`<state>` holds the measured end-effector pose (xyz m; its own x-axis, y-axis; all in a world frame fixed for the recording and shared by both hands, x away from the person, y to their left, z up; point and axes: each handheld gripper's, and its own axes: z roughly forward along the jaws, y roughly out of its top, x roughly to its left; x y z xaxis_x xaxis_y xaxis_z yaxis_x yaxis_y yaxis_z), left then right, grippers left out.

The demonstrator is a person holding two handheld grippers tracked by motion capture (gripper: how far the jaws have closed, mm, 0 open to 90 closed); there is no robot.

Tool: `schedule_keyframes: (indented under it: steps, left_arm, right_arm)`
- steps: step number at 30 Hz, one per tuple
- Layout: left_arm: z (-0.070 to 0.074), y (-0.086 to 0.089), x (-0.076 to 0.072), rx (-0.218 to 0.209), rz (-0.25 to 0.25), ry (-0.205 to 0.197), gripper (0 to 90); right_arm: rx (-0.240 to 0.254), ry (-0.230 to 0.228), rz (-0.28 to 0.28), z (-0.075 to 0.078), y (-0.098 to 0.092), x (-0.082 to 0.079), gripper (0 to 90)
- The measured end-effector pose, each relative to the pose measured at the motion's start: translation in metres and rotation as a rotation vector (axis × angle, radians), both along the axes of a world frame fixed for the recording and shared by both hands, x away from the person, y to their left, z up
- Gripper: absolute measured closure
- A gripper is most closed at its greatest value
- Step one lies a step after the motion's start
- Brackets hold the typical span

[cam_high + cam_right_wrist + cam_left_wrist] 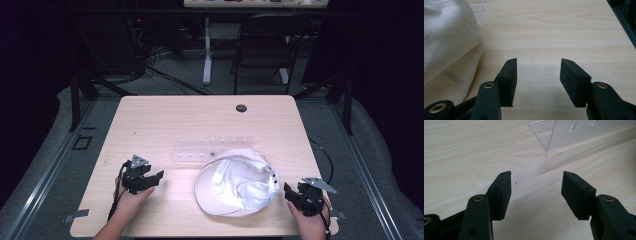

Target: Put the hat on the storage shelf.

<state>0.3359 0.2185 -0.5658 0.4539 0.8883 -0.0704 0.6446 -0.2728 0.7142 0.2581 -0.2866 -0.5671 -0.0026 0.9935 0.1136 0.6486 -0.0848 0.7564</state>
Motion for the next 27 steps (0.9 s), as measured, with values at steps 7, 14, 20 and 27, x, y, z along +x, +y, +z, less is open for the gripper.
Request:
schedule_keyframes:
  steps: [7,14,20,27]
  left_arm:
    - [0.0,0.0,-0.001,0.006,0.002,0.003,41.9]
    - [0.001,-0.002,-0.002,0.002,0.002,0.007,41.8]
    - [0.001,-0.002,-0.002,0.003,-0.001,0.009,41.9]
    - [0.0,-0.003,-0.002,0.011,-0.007,0.012,41.9]
  right_arm:
    - [-0.022,0.062,0.032,0.009,0.003,0.004,48.5]
    - [0.009,0.203,0.094,0.024,0.003,0.013,49.0]
    - [0.025,0.316,0.157,0.044,0.002,0.025,49.4]
    - [0.023,0.404,0.211,0.062,0.002,0.035,49.3]
